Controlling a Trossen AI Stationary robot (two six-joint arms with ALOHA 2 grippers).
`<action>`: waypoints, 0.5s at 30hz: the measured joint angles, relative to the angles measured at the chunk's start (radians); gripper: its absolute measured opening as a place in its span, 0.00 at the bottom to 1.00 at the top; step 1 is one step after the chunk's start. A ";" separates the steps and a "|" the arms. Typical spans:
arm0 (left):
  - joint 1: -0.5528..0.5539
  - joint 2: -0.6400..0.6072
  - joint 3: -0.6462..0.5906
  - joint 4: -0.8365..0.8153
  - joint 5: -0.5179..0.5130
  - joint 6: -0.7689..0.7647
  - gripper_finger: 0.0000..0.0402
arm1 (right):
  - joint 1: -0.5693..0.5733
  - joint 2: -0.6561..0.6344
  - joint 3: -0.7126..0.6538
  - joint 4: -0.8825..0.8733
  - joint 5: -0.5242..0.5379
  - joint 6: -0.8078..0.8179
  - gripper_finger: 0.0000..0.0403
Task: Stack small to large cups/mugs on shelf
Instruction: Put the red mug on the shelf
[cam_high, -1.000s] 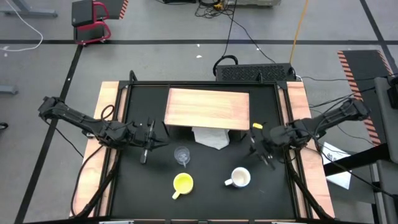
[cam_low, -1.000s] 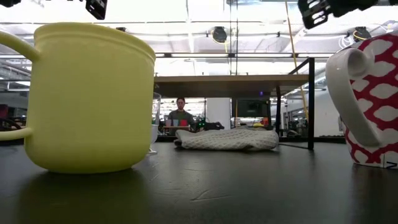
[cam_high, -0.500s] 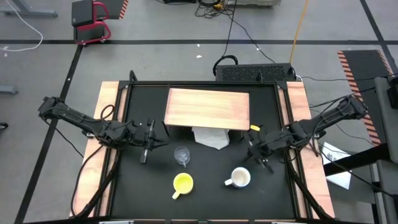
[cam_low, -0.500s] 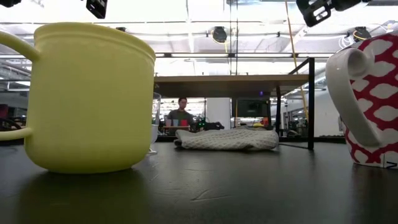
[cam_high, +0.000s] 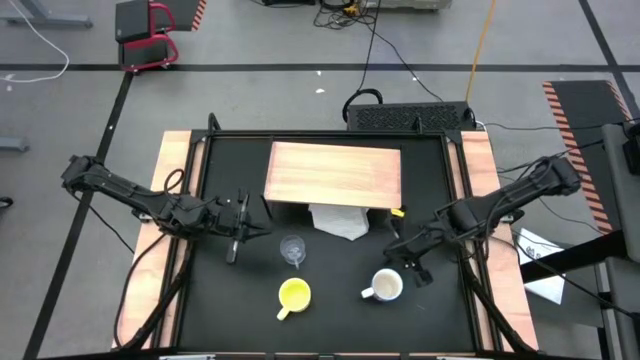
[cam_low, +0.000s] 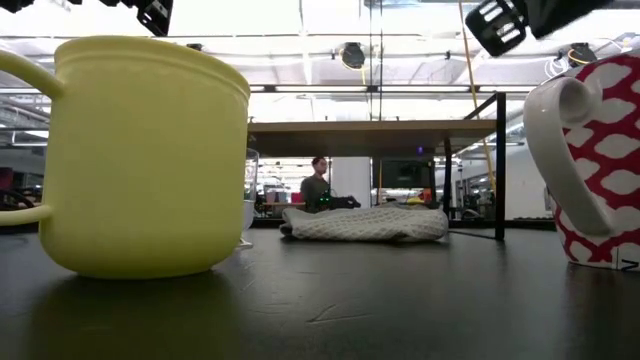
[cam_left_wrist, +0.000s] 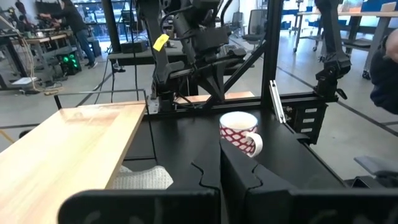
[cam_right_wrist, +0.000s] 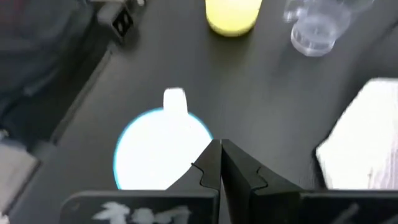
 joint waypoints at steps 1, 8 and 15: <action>0.000 0.000 0.000 0.000 0.000 0.000 0.00 | 0.000 0.005 0.000 -0.010 -0.004 -0.004 0.00; 0.001 0.000 0.000 -0.008 0.001 0.003 0.00 | 0.001 0.027 0.002 0.002 -0.098 -0.011 0.00; 0.000 0.000 0.000 -0.007 0.002 0.003 0.00 | 0.001 0.033 0.002 0.005 -0.114 -0.011 0.00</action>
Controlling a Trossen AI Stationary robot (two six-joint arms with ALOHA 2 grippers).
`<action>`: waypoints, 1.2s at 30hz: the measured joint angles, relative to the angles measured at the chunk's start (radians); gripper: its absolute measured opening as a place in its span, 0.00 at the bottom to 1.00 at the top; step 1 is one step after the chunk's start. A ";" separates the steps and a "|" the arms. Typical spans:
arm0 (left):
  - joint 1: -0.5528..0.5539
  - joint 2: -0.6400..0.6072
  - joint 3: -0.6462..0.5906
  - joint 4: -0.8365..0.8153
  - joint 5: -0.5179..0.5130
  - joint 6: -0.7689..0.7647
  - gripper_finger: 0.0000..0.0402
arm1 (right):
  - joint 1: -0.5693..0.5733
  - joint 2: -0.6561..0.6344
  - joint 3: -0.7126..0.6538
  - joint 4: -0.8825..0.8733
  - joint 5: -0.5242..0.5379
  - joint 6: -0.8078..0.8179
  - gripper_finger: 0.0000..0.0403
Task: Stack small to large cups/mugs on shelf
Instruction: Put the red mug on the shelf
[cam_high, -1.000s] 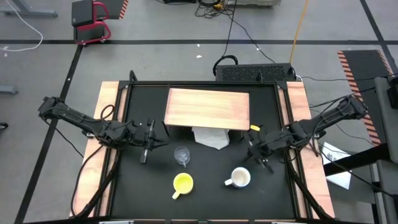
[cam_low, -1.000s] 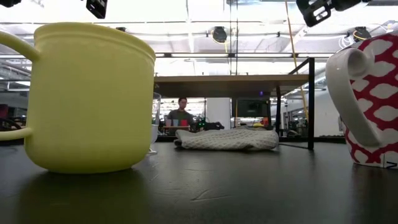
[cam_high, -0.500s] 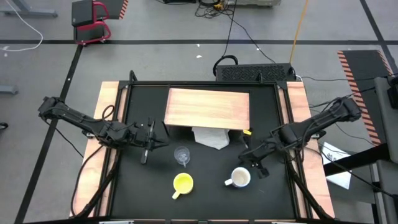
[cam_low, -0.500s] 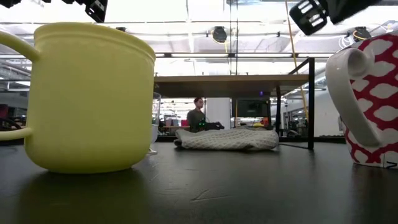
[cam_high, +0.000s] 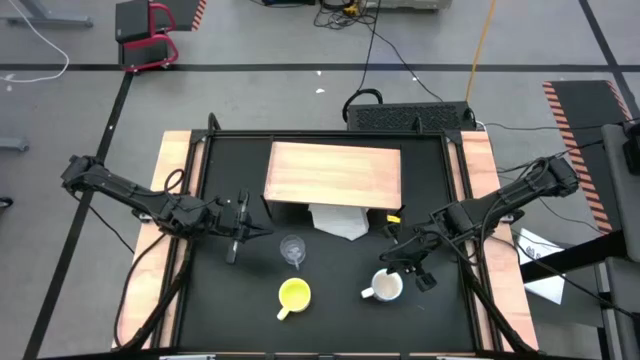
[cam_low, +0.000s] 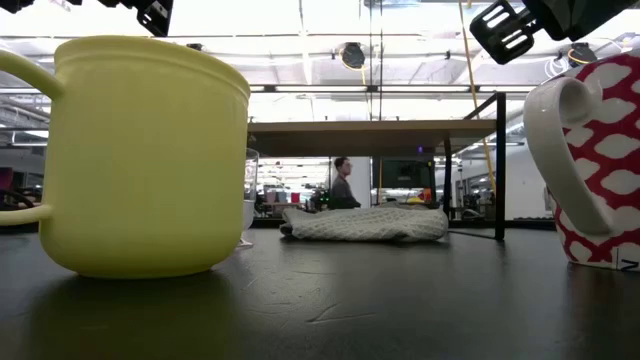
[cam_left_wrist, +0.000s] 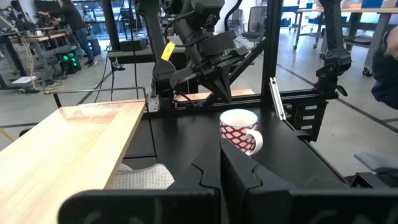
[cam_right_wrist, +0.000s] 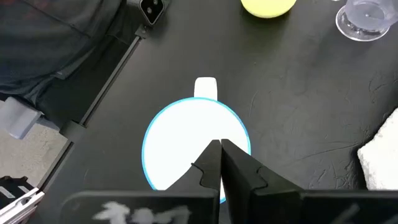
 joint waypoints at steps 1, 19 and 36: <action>0.000 0.000 0.000 0.000 0.000 0.000 0.00 | 0.000 0.000 0.000 0.000 0.000 0.000 0.00; 0.000 0.000 0.000 -0.016 0.000 0.000 0.00 | -0.001 0.016 0.000 0.069 -0.003 0.022 0.19; 0.000 0.000 0.000 -0.020 0.000 -0.004 0.00 | -0.018 0.169 0.129 -0.064 -0.012 -0.091 0.34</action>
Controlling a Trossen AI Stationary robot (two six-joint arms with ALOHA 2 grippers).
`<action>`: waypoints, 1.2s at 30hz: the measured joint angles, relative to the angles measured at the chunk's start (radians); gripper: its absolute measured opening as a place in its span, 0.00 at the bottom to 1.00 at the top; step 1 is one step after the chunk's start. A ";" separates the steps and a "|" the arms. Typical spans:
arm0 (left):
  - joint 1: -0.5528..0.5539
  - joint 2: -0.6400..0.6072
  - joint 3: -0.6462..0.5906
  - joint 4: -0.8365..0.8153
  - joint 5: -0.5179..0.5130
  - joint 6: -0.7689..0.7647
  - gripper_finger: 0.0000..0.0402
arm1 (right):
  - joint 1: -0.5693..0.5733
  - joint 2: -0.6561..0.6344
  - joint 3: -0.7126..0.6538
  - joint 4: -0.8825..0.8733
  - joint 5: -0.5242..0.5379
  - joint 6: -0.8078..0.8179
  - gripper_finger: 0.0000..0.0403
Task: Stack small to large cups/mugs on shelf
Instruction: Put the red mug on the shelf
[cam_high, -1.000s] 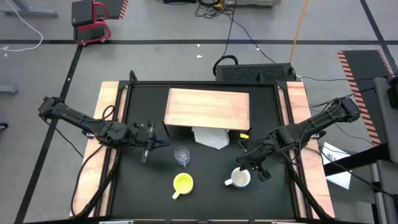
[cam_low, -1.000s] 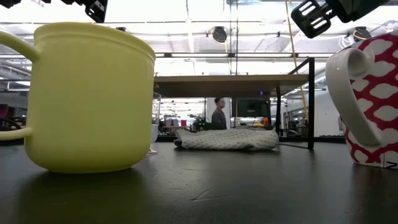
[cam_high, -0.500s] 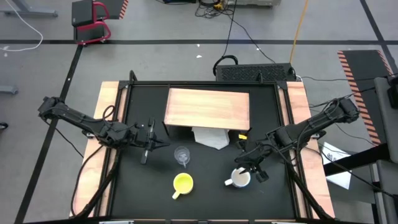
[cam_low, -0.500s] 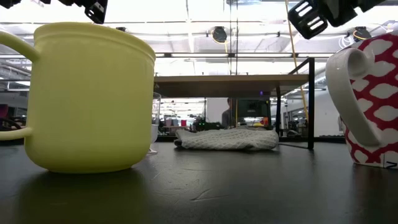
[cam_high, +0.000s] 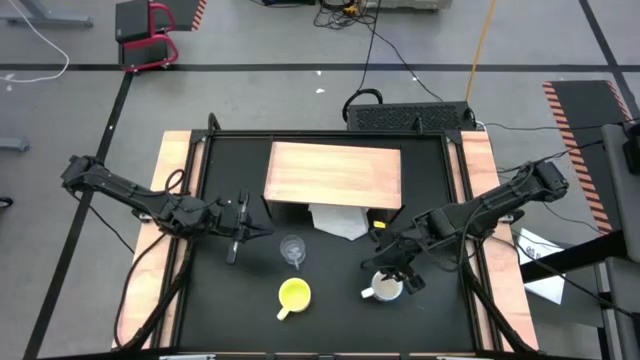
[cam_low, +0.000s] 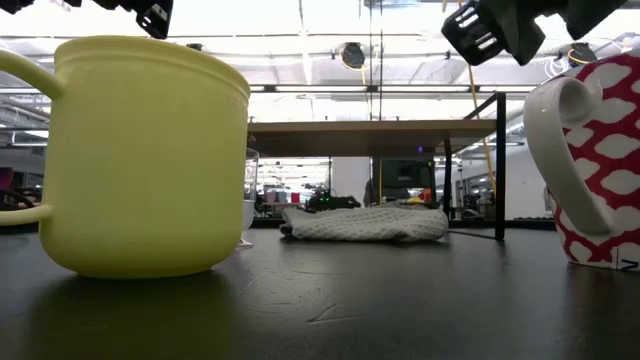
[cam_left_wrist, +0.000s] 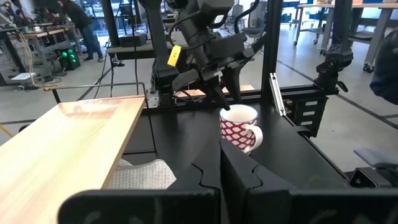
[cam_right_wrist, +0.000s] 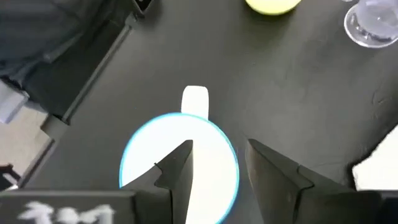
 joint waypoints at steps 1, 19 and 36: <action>0.000 0.000 0.000 -0.001 0.000 0.000 0.00 | 0.000 0.011 0.013 -0.021 0.000 -0.008 0.34; 0.000 0.000 0.000 -0.033 0.007 -0.003 0.00 | -0.005 0.069 0.040 -0.116 0.054 -0.076 0.34; 0.000 0.000 0.000 -0.042 0.014 -0.008 0.00 | -0.005 0.086 0.015 -0.096 0.048 -0.070 0.34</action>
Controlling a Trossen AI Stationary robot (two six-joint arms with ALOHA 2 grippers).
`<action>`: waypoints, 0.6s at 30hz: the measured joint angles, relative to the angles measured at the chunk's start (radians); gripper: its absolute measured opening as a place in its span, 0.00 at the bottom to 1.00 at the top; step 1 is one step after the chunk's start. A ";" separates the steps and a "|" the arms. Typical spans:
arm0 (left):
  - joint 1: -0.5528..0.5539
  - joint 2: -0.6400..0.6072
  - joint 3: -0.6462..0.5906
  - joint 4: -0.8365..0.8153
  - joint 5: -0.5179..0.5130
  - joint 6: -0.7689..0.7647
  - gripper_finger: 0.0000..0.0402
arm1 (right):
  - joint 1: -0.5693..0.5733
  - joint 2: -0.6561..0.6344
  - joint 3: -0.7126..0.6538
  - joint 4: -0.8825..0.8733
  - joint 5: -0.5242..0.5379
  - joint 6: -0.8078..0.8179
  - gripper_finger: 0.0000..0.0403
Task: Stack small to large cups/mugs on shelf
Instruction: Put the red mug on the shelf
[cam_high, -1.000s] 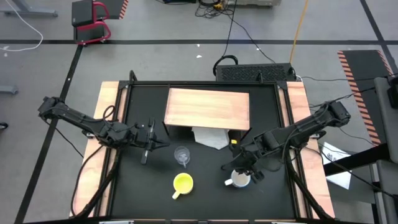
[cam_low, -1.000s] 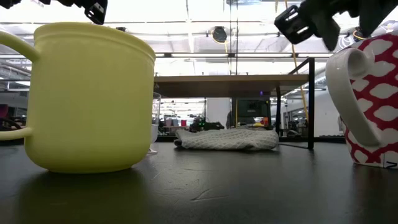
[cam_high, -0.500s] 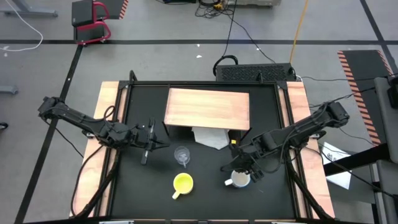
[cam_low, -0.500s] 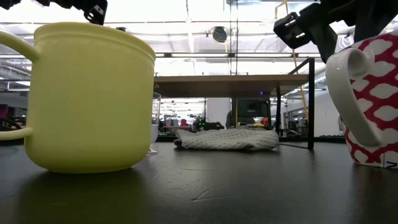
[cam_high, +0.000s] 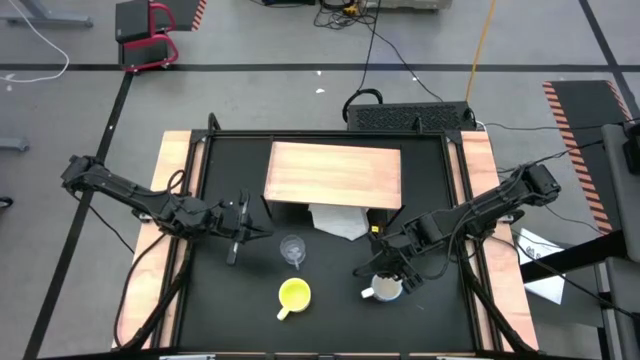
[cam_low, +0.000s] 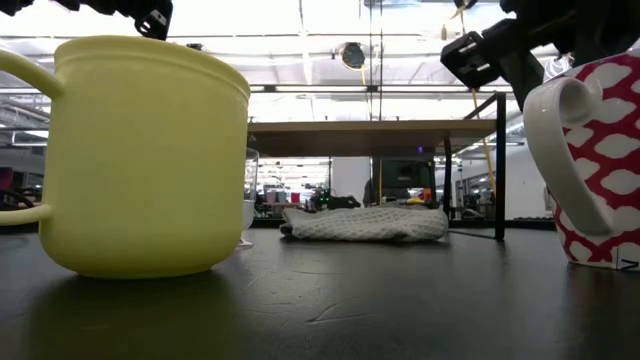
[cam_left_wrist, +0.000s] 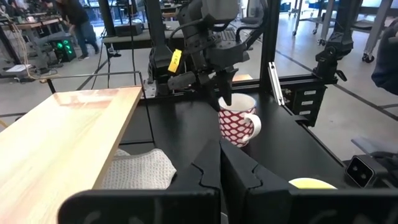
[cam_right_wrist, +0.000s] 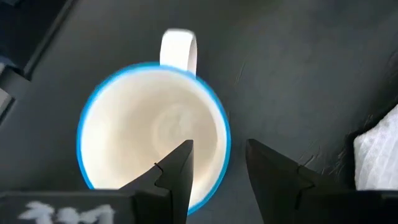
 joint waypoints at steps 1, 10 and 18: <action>0.000 0.000 0.000 -0.002 0.005 0.000 0.00 | 0.000 0.000 0.000 -0.001 0.000 0.002 0.34; 0.000 0.000 0.000 -0.006 0.013 0.000 0.00 | 0.001 0.000 0.000 0.002 -0.001 0.005 0.34; 0.000 0.000 0.000 -0.008 0.013 0.001 0.00 | 0.001 0.005 0.000 0.003 -0.002 0.005 0.34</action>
